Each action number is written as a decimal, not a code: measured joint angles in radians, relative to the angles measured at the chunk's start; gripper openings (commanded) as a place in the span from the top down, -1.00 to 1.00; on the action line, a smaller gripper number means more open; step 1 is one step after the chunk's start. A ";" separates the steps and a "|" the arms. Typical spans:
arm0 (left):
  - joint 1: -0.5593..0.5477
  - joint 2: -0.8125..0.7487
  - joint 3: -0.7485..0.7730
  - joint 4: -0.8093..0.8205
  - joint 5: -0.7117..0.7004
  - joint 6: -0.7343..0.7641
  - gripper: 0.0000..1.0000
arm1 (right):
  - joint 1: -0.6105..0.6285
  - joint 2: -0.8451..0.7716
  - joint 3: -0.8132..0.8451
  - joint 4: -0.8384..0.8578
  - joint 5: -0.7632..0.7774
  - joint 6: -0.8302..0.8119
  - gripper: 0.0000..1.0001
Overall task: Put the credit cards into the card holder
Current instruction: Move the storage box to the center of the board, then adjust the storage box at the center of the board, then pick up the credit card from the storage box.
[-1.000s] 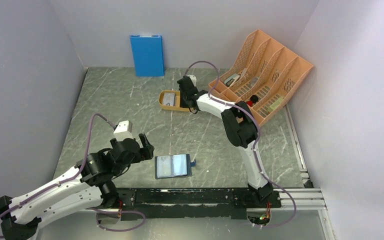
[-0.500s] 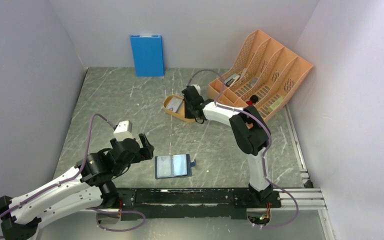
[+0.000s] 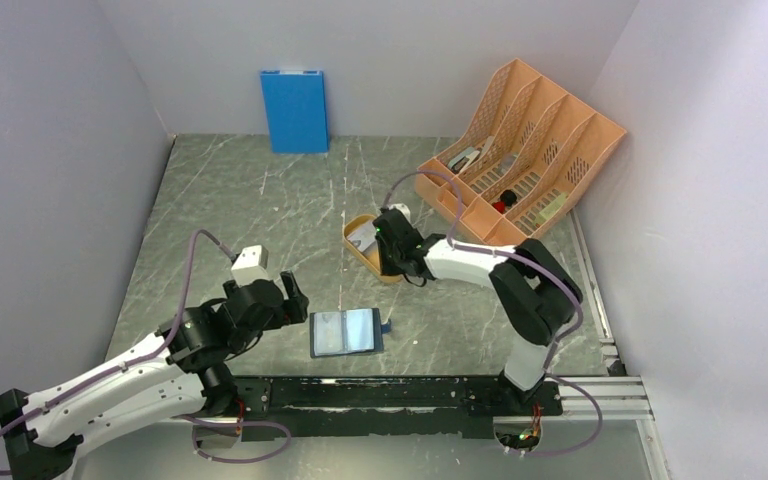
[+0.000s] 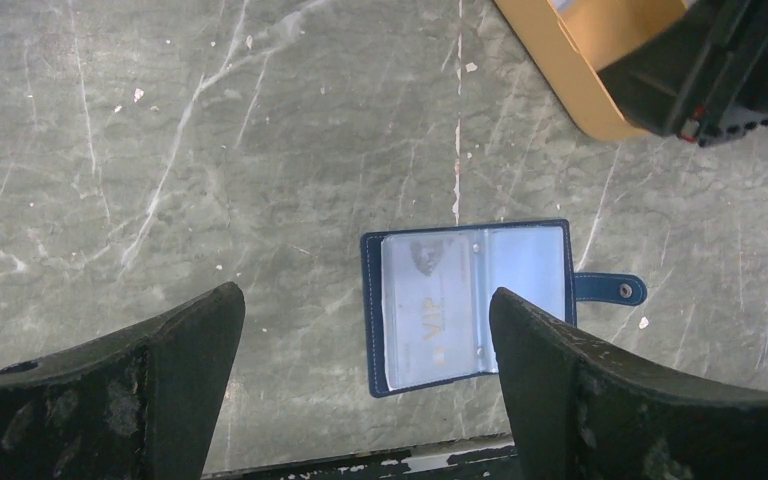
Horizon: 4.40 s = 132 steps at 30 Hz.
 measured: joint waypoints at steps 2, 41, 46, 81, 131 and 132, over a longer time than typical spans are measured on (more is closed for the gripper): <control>0.000 0.002 0.000 0.003 0.000 0.000 -0.93 | 0.005 -0.041 -0.050 0.002 -0.001 0.006 0.45; 0.000 0.041 0.055 0.061 0.032 0.033 -0.93 | -0.132 -0.333 -0.217 -0.187 -0.034 0.394 -0.16; 0.000 0.032 0.055 0.059 0.048 0.025 -0.93 | -0.152 -0.261 -0.191 -0.188 -0.047 0.347 0.17; 0.000 0.068 0.047 0.058 0.080 0.027 -0.92 | -0.151 -0.093 0.067 -0.354 0.023 -0.043 -0.09; 0.000 0.040 -0.024 0.058 0.114 -0.012 -0.88 | 0.000 0.000 -0.009 0.095 -0.161 0.295 0.39; 0.000 0.043 -0.024 0.058 0.114 -0.012 -0.88 | -0.003 -0.002 -0.012 0.098 -0.162 0.295 0.42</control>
